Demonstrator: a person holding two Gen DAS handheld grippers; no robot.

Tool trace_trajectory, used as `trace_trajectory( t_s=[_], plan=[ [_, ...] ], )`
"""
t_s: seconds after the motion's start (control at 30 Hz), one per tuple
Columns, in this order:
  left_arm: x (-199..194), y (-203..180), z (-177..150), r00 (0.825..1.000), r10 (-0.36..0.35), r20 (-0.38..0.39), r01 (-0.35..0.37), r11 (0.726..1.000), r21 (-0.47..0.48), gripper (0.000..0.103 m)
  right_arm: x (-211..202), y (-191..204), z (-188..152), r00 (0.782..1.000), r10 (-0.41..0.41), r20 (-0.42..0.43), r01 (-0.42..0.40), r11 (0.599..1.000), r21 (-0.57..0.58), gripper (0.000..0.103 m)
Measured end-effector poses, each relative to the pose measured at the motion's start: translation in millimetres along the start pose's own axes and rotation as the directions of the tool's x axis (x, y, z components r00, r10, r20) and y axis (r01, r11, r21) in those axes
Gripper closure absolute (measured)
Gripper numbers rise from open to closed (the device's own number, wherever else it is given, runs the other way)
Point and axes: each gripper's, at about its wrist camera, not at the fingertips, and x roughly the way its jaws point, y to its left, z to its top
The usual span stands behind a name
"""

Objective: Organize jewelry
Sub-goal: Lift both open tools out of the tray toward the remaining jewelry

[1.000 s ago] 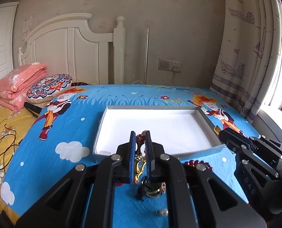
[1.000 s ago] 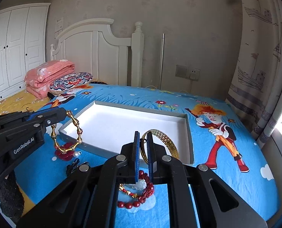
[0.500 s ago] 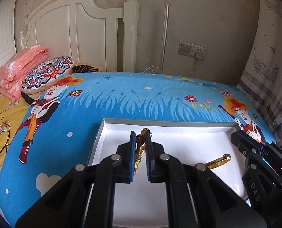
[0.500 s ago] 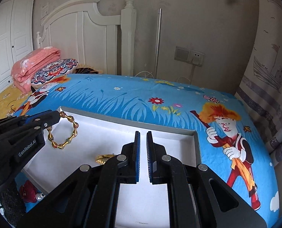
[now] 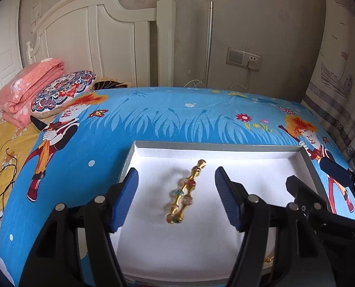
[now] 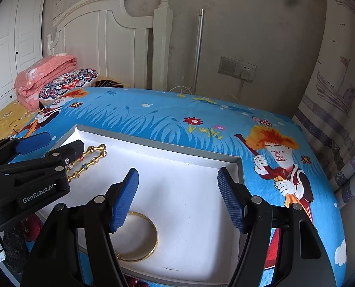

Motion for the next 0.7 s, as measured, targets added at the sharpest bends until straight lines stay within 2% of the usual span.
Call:
trace_trajectory(
  t_s=[0.17, 0.37, 0.5, 0.7],
  plan=[
    [-10.7, -1.9, -2.2, 1.0, 0.012, 0.021, -0.012, 1.0, 0.024, 0.03, -5.9, -6.0, -2.1, 1.0, -0.004, -0.003, 0.005, 1.0, 0.013, 0.038],
    [-16.4, 1.3, -12.3, 1.0, 0.007, 0.012, -0.007, 1.0, 0.007, 0.027, -18.7, -4.0, -10.7, 1.0, 0.008, 0.0, -0.008, 1.0, 0.009, 0.038],
    [-29.2, 8.7, -27.2, 1.0, -0.013, 0.014, 0.013, 1.0, -0.027, 0.019, -33.2, -6.6, -26.1, 0.999, 0.036, 0.004, -0.037, 0.999, 0.031, 0.038],
    [-53.4, 12.2, -51.0, 0.999, -0.006, 0.039, 0.007, 1.0, -0.007, 0.019, -53.9, 1.4, -53.9, 0.998, 0.068, 0.008, -0.068, 0.998, 0.002, 0.038]
  ],
)
